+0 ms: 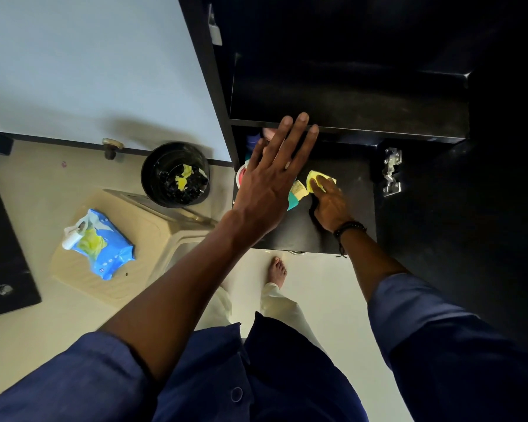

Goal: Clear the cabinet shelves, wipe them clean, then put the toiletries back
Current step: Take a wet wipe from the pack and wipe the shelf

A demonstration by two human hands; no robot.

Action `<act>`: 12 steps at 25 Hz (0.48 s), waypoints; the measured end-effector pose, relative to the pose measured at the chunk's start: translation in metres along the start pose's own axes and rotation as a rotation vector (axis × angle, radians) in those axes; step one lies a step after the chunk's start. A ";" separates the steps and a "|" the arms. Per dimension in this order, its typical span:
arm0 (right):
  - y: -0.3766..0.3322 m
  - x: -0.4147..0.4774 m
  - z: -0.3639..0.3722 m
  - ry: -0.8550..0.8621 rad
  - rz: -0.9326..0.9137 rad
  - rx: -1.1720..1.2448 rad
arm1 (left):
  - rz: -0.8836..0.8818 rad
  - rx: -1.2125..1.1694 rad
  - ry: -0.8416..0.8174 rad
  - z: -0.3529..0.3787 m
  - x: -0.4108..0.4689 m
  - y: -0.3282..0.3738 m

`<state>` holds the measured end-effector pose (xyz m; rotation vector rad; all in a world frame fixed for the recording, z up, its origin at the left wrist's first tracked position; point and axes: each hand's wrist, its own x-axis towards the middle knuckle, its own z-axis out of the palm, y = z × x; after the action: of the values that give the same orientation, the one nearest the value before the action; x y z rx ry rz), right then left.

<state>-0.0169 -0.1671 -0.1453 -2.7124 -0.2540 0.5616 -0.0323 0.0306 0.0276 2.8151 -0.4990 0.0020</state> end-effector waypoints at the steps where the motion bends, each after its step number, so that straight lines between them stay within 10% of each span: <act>1: -0.002 0.010 -0.005 -0.029 0.007 -0.024 | 0.001 0.001 -0.007 0.000 0.000 0.000; 12: 0.005 -0.091 0.032 0.100 0.006 -0.039 | -0.023 -0.032 -0.049 -0.003 0.000 0.004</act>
<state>-0.1122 -0.1840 -0.1428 -2.7705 -0.2329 0.4256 -0.0332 0.0279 0.0310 2.7957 -0.4730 -0.0794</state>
